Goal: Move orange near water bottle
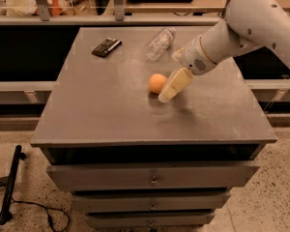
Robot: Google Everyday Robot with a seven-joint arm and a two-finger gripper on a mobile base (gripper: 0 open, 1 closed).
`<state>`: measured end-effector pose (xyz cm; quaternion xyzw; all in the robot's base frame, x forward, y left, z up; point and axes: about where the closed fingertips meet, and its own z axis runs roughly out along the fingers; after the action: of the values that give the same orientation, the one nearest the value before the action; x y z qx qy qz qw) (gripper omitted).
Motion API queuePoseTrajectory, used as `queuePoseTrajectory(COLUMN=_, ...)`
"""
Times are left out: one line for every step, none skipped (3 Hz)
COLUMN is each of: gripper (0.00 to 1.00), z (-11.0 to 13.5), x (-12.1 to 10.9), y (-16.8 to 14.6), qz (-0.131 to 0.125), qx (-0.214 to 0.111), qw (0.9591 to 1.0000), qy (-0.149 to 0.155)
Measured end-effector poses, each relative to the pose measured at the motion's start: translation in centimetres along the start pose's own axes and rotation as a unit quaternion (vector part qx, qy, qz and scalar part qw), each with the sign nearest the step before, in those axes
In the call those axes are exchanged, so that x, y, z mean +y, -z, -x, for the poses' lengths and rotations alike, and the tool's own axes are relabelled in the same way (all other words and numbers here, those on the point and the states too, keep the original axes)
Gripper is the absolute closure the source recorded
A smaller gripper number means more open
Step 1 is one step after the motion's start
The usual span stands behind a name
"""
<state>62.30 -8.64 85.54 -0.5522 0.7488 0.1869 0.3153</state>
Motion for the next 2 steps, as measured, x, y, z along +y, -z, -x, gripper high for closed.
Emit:
queuePoseTrajectory(gripper=0.00, z=0.13, x=0.60, y=-1.05, qz=0.011, qx=0.002, qw=0.9999, qy=-0.003)
queuePoseTrajectory(gripper=0.18, z=0.08, x=1.04, y=-1.80, qz=0.014, qx=0.003, qw=0.9999, qy=-0.007)
